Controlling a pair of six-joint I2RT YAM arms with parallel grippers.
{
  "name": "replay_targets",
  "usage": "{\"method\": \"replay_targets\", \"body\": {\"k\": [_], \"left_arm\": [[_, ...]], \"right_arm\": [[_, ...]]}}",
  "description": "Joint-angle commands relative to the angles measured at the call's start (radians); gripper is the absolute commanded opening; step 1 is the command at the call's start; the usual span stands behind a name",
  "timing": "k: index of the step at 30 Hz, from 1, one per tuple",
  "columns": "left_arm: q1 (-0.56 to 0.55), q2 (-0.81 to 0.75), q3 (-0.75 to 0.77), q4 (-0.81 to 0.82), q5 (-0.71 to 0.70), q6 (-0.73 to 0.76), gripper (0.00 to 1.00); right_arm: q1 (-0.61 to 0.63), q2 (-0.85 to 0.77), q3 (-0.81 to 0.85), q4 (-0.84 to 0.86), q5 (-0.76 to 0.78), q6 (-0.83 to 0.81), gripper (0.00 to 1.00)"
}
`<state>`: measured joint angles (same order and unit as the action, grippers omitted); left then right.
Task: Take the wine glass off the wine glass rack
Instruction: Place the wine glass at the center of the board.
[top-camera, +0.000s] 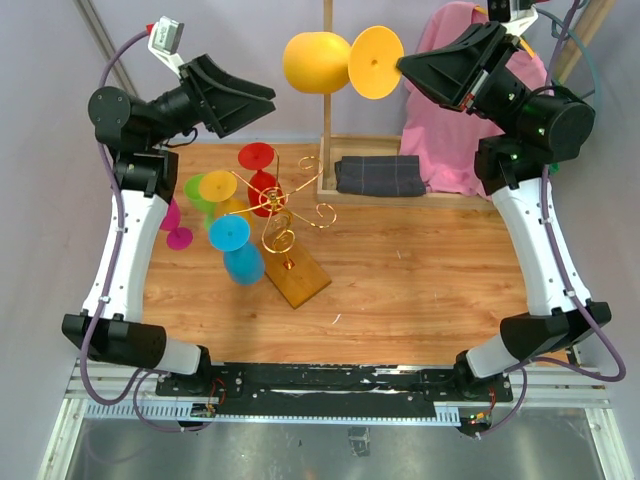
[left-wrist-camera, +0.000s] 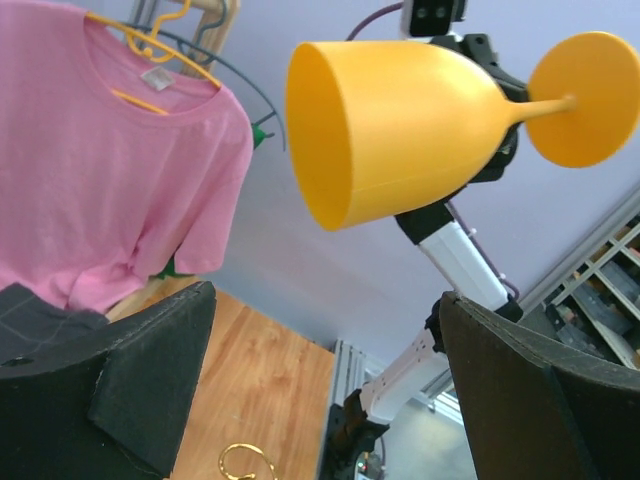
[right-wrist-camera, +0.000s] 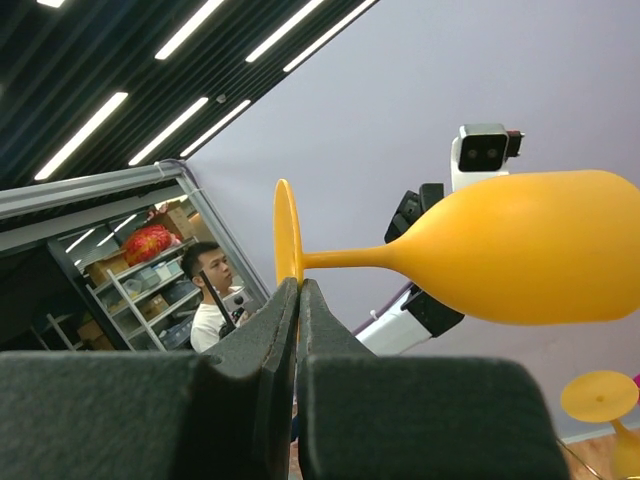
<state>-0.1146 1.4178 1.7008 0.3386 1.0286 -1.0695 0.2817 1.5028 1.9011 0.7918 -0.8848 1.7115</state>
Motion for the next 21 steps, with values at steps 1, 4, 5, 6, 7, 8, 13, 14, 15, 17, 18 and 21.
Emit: {"method": "replay_targets", "body": {"k": [1,4,5,6,7,8,13,14,15,17,18,21], "left_arm": [[-0.005,-0.026,0.034,0.147,0.007,-0.061,0.99],[-0.010,-0.011,0.058,0.177,-0.001,-0.070,0.99],[-0.014,-0.003,0.065,0.187,-0.001,-0.075,0.99],[-0.019,0.005,0.073,0.198,-0.002,-0.083,0.99],[-0.023,0.010,0.078,0.211,-0.003,-0.090,0.99],[-0.032,0.016,0.084,0.220,-0.006,-0.093,0.99],[-0.080,0.039,0.100,0.223,-0.013,-0.063,0.99],[-0.085,0.043,0.100,0.224,-0.013,-0.060,0.99],[-0.089,0.047,0.102,0.224,-0.013,-0.058,0.99],[-0.094,0.057,0.109,0.230,-0.015,-0.058,0.99],[-0.096,0.062,0.114,0.242,-0.014,-0.066,0.99],[-0.102,0.077,0.127,0.297,-0.016,-0.109,0.99]], "right_arm": [[0.011,0.004,-0.016,0.164,0.030,0.064,0.01],[0.012,-0.001,-0.034,0.193,0.030,0.077,0.01],[0.012,-0.002,-0.040,0.202,0.030,0.080,0.01],[0.013,-0.003,-0.045,0.210,0.032,0.084,0.01],[0.013,-0.005,-0.050,0.219,0.032,0.086,0.01],[0.015,-0.005,-0.053,0.227,0.033,0.090,0.01],[0.027,0.000,-0.050,0.263,0.038,0.106,0.01],[0.030,0.000,-0.050,0.264,0.038,0.106,0.01],[0.031,-0.002,-0.051,0.266,0.038,0.106,0.01],[0.037,-0.004,-0.056,0.271,0.040,0.106,0.01],[0.039,-0.005,-0.060,0.274,0.039,0.104,0.01],[0.054,-0.007,-0.070,0.289,0.040,0.106,0.01]]}}
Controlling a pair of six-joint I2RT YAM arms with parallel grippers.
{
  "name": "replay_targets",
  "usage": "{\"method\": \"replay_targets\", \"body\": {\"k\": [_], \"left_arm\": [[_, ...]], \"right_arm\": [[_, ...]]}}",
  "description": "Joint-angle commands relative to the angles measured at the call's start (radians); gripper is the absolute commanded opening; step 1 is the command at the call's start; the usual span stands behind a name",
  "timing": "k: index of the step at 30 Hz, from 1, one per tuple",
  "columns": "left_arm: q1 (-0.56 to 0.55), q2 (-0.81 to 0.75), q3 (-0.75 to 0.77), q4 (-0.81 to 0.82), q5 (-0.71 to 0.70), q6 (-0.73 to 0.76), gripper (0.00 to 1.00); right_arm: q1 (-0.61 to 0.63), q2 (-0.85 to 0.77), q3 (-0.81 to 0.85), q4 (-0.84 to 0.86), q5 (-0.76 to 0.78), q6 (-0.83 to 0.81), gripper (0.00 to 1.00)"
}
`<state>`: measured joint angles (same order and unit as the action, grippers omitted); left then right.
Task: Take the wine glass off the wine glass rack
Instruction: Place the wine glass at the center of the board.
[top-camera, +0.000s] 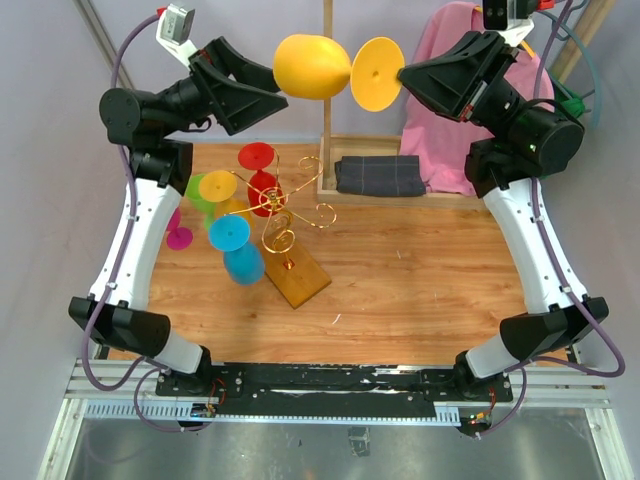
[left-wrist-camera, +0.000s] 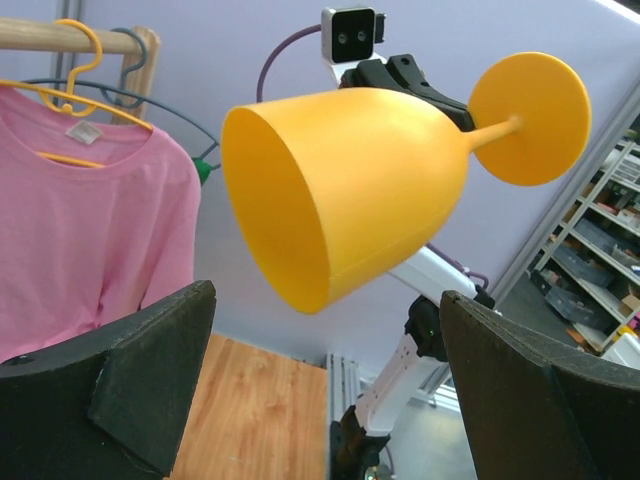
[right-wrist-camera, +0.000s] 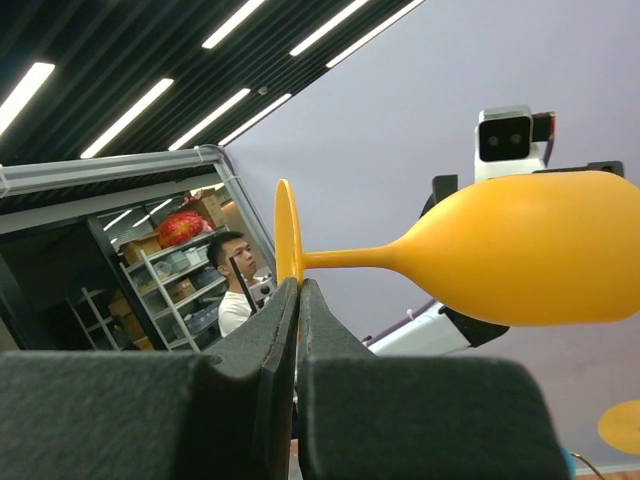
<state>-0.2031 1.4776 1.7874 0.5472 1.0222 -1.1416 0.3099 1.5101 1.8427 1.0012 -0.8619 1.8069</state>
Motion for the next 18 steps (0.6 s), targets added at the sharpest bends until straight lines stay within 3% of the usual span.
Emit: {"method": "replay_targets", "body": {"k": [1,11,18], "left_arm": [[-0.015,0.021,0.041,0.114,-0.011,-0.055,0.99],[-0.020,0.005,-0.008,0.425,-0.020,-0.258,0.88],[-0.020,0.002,-0.010,0.457,-0.017,-0.276,0.77]], "right_arm": [[0.029,-0.015,-0.017,0.087,0.017,0.010,0.01],[0.034,0.017,-0.032,0.235,0.029,0.086,0.01],[0.039,0.039,-0.028,0.282,0.036,0.110,0.01]]}}
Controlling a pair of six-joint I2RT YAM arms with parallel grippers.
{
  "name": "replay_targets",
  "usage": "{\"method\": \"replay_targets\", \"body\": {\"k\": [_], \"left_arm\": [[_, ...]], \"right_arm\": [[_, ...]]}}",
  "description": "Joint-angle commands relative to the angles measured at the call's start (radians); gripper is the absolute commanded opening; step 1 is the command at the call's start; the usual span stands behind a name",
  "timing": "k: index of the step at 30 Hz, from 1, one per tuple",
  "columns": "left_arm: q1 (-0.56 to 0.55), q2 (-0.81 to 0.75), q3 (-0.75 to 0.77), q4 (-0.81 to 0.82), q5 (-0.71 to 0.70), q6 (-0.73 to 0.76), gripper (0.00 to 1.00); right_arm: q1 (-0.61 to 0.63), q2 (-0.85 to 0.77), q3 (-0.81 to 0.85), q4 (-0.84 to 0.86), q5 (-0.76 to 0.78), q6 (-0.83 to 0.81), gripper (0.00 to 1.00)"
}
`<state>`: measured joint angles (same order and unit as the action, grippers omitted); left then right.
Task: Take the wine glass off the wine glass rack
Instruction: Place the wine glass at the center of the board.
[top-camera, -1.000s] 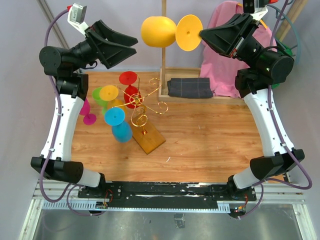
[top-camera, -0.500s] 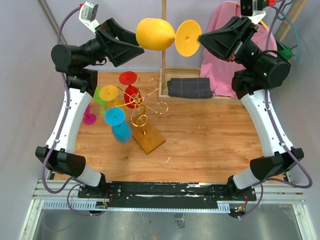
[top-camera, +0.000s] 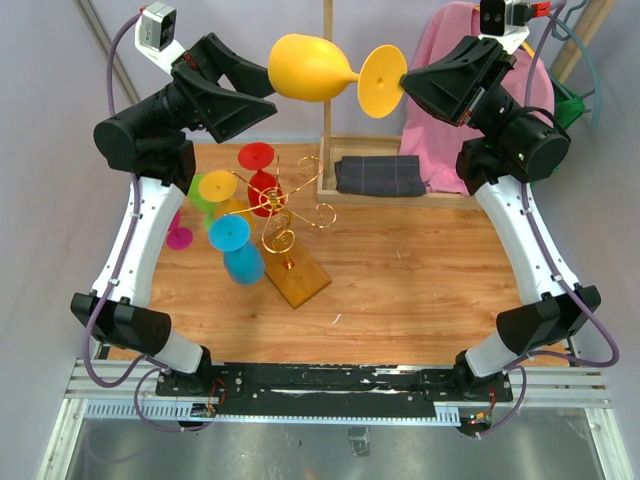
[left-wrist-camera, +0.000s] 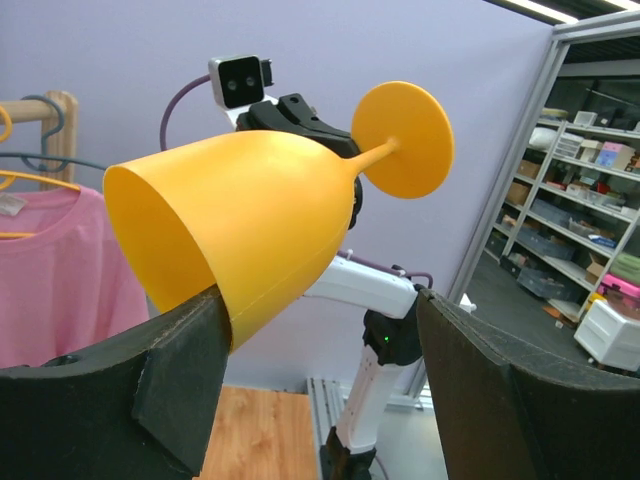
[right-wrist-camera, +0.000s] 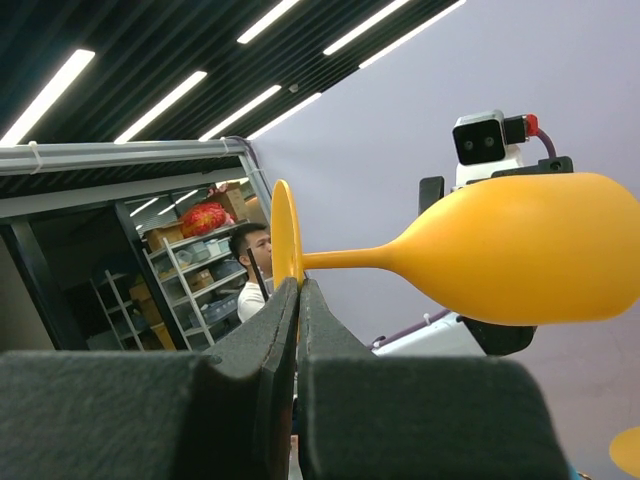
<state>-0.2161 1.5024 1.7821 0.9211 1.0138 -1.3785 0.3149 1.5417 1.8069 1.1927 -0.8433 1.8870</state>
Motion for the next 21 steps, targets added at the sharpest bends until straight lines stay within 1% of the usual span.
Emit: {"method": "replay_targets", "body": {"k": [1,6,8,10,14,15,16,18,20,21], "left_arm": [[-0.007,-0.022,-0.004,0.087,-0.009,-0.042,0.77],[-0.008,0.003,0.012,0.098,-0.013,-0.053,0.76],[-0.007,0.012,0.018,0.107,-0.016,-0.061,0.70],[-0.007,0.017,0.022,0.111,-0.017,-0.064,0.56],[-0.009,0.020,0.021,0.131,-0.018,-0.077,0.13],[-0.008,0.018,0.020,0.135,-0.018,-0.077,0.04],[-0.009,0.018,0.019,0.139,-0.017,-0.079,0.01],[-0.009,0.018,0.014,0.159,-0.018,-0.090,0.00],[-0.008,0.012,0.009,0.175,-0.018,-0.101,0.00],[-0.008,0.008,0.007,0.182,-0.017,-0.105,0.00]], "right_arm": [[0.037,0.011,0.011,0.090,0.013,0.032,0.01],[0.050,0.015,0.011,0.093,0.004,0.033,0.01],[0.052,0.015,0.011,0.096,0.003,0.032,0.01],[0.054,0.014,0.011,0.097,0.000,0.032,0.01],[0.055,0.016,0.002,0.106,-0.005,0.038,0.01],[0.055,0.018,0.000,0.109,-0.007,0.039,0.01],[0.055,0.018,-0.007,0.110,-0.010,0.041,0.01],[0.056,0.017,-0.026,0.119,-0.013,0.041,0.02],[0.051,0.017,-0.054,0.151,-0.013,0.047,0.23],[0.048,0.018,-0.076,0.175,-0.010,0.052,0.30]]}}
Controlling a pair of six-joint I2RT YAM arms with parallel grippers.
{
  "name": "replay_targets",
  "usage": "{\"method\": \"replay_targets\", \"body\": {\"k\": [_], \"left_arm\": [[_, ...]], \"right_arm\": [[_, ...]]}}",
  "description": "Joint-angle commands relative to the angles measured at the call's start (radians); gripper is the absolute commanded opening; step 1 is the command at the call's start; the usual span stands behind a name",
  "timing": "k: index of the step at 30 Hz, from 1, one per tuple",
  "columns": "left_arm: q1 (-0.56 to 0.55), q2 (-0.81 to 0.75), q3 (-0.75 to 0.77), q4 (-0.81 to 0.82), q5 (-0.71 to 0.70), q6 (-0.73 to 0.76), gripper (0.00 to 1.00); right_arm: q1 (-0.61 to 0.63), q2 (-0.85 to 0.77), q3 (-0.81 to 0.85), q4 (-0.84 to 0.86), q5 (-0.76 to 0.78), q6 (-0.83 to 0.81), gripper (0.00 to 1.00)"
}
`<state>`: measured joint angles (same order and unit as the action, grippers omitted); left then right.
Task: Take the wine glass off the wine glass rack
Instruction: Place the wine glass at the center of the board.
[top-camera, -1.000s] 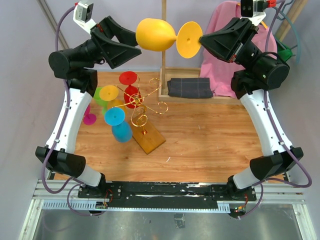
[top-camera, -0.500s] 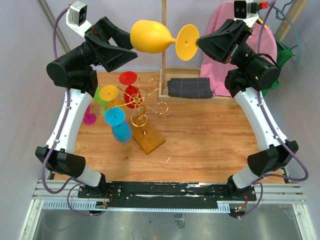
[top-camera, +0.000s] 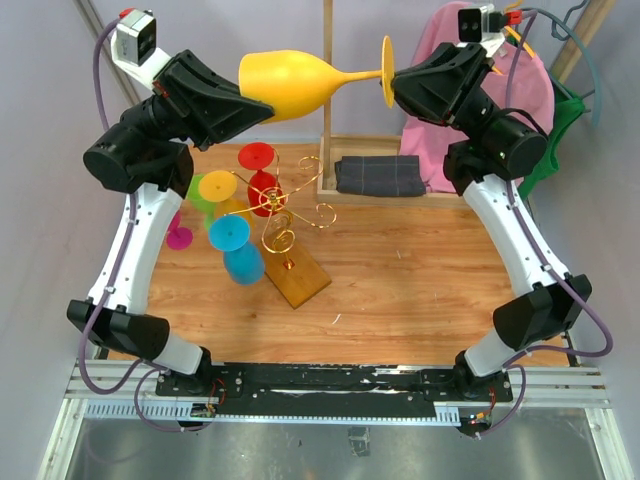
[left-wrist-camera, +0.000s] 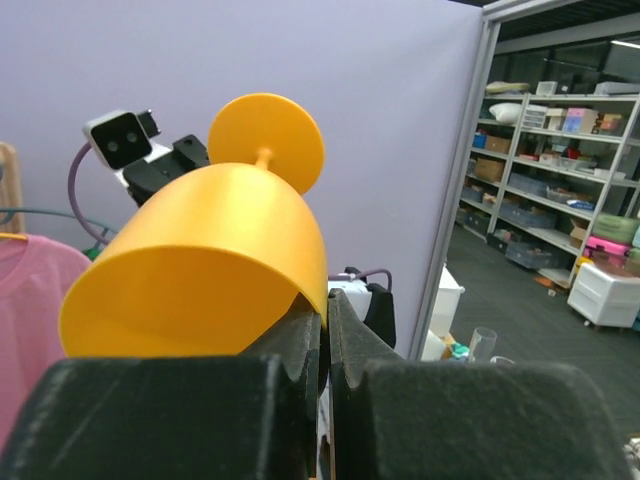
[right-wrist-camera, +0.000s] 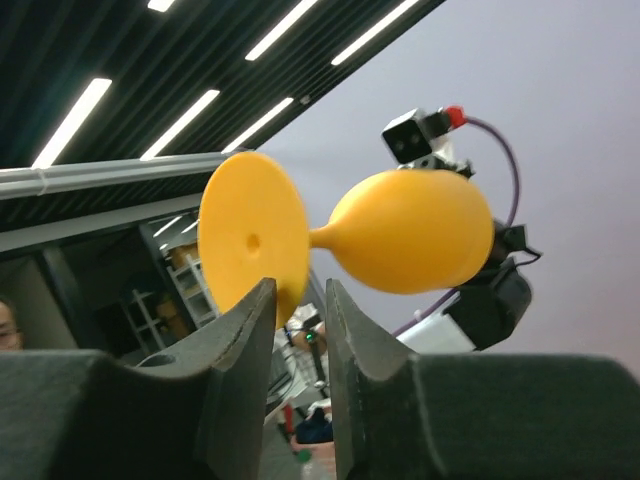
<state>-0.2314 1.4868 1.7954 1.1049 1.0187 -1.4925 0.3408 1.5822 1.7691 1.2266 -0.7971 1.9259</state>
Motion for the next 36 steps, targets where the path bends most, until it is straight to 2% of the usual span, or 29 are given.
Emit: {"method": "replay_targets", "body": {"k": [1,3,4,7,10,15,17,18,20,22,24,26,30,36], "left_arm": [[0.006,0.020,-0.009,0.005,-0.021,0.006,0.00],[0.006,0.010,-0.014,0.017,-0.021,0.000,0.00],[0.008,0.006,-0.014,0.019,-0.018,0.001,0.00],[0.010,-0.009,-0.001,-0.015,0.011,0.050,0.00],[0.048,-0.047,0.007,-0.172,0.039,0.211,0.00],[0.183,-0.091,0.095,-0.608,0.079,0.612,0.00],[0.242,-0.089,0.183,-0.880,0.059,0.829,0.00],[0.268,-0.082,0.240,-1.077,0.038,0.949,0.00],[0.324,-0.067,0.348,-1.358,-0.034,1.175,0.00],[0.378,-0.066,0.416,-1.568,-0.127,1.379,0.00],[0.404,-0.087,0.438,-1.723,-0.278,1.541,0.00],[0.407,-0.140,0.382,-1.794,-0.464,1.645,0.00],[0.408,-0.264,0.199,-1.831,-0.793,1.723,0.00],[0.409,-0.334,0.077,-1.934,-1.008,1.708,0.00]], "right_arm": [[0.018,-0.023,-0.060,0.169,-0.052,0.021,0.37],[0.008,-0.022,-0.110,0.229,-0.042,0.043,0.49],[0.001,-0.019,-0.137,0.262,-0.036,0.056,0.51],[-0.025,-0.021,-0.219,0.303,-0.028,0.078,0.53],[-0.052,-0.043,-0.272,0.297,-0.044,0.066,0.59],[-0.102,-0.102,-0.298,0.240,-0.121,0.042,0.69],[-0.123,-0.129,-0.301,0.196,-0.161,0.021,0.71],[-0.132,-0.143,-0.301,0.163,-0.181,0.006,0.71],[-0.146,-0.176,-0.298,0.076,-0.223,-0.049,0.71],[-0.153,-0.213,-0.281,-0.056,-0.280,-0.136,0.71],[-0.153,-0.256,-0.262,-0.239,-0.331,-0.291,0.71],[-0.153,-0.300,-0.241,-0.464,-0.363,-0.449,0.71],[-0.153,-0.356,-0.193,-0.824,-0.385,-0.694,0.72],[-0.155,-0.395,-0.178,-1.007,-0.380,-0.818,0.73]]}}
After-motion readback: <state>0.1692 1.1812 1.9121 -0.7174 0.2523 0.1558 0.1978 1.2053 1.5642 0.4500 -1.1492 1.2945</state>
